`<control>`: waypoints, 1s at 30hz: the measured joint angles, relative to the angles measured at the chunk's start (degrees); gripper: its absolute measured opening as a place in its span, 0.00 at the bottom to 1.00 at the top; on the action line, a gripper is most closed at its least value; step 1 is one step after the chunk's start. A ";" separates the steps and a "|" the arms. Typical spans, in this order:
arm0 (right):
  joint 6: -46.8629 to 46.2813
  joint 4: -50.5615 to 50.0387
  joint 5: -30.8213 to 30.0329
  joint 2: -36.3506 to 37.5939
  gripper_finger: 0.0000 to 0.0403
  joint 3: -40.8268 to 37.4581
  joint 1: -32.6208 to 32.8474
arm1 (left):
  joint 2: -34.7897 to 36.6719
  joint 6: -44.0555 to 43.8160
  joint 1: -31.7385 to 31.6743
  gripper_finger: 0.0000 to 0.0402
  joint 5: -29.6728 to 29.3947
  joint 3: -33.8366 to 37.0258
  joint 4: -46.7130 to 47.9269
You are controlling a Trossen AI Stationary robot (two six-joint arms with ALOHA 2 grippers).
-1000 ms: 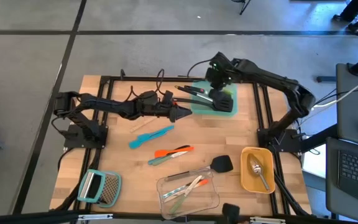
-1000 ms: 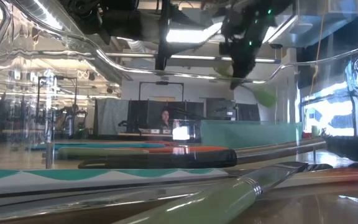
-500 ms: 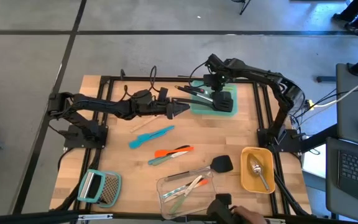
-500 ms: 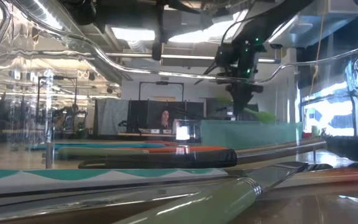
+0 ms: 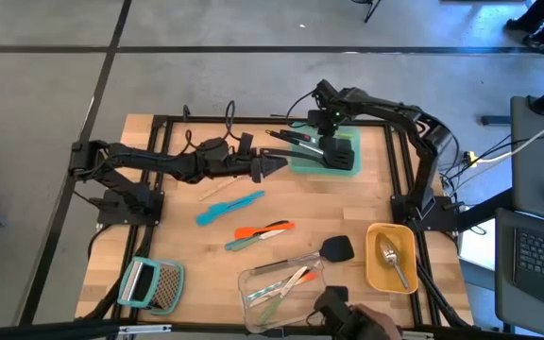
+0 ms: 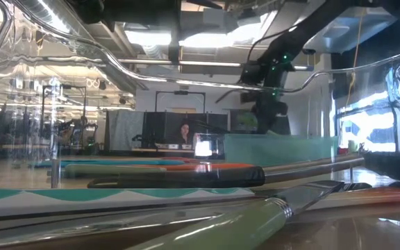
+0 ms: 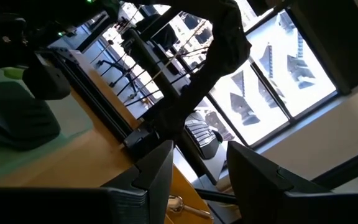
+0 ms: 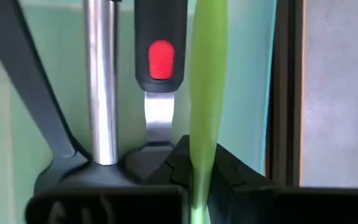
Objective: Pick & Place Kitchen Items
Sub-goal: Put the green spatula into the green bin, then put the blue spatula into the green bin
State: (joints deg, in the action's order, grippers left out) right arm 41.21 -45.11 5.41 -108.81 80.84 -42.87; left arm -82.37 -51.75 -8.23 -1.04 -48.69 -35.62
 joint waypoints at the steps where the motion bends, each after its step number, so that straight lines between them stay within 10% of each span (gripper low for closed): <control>1: 0.00 0.20 0.08 -0.38 0.04 0.00 -0.17 | 0.00 0.00 0.02 0.36 0.02 0.00 -0.02; 30: -9.35 -1.40 -2.92 -0.72 0.18 0.23 -0.75 | 0.00 0.42 -0.15 0.36 0.07 0.00 -0.11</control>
State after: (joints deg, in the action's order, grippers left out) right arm 31.86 -46.51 2.49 -109.54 81.07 -43.62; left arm -82.37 -51.33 -8.38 -0.97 -48.69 -35.73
